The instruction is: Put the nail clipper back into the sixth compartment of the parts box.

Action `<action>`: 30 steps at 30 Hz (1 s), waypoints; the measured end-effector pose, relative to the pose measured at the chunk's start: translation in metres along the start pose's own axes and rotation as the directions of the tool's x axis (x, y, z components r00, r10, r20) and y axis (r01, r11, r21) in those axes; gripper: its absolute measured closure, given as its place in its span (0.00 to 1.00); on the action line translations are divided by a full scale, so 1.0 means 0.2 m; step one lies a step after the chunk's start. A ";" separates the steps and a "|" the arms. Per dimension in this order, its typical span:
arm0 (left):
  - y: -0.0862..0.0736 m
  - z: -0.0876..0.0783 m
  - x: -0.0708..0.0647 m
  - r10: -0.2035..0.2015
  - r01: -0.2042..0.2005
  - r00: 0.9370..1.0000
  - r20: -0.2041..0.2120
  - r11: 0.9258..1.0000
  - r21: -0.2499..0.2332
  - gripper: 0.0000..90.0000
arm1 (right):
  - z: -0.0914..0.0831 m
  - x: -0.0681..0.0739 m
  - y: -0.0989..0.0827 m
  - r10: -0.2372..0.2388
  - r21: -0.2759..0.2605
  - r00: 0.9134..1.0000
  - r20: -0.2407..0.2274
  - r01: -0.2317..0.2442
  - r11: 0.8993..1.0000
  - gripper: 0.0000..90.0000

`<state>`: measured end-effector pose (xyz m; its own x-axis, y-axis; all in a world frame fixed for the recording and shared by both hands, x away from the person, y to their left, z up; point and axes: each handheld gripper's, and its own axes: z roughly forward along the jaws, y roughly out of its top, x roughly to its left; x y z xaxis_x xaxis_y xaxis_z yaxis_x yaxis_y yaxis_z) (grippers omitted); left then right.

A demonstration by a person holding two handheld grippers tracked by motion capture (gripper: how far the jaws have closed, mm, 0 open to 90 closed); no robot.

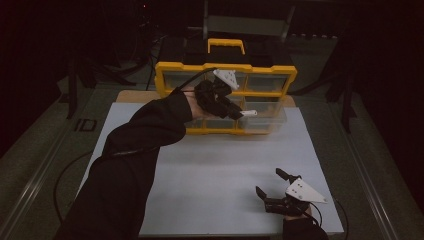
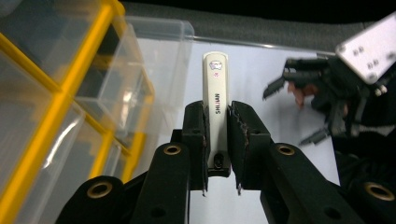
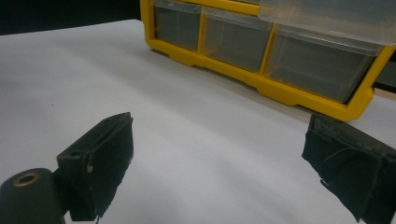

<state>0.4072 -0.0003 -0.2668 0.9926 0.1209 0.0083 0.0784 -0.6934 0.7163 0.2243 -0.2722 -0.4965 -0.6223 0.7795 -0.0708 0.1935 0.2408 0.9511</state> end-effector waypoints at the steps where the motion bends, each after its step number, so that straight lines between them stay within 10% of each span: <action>1: 0.01 0.00 0.01 -0.002 0.002 1.000 -0.009 1.000 -0.001 0.87 | 0.00 0.00 0.00 0.000 -0.002 1.000 0.000 0.000 1.000 0.09; 30: 0.23 0.33 0.27 -0.095 0.092 0.993 -0.068 0.995 -0.044 0.87 | -0.01 -0.03 0.00 0.038 -0.020 0.999 -0.011 -0.038 0.999 0.09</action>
<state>0.4698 -0.0714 -0.2793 0.9721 0.2345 -0.0120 0.1653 -0.6472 0.7442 0.2263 -0.2772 -0.4966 -0.6229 0.7816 -0.0316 0.2019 0.1996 0.9589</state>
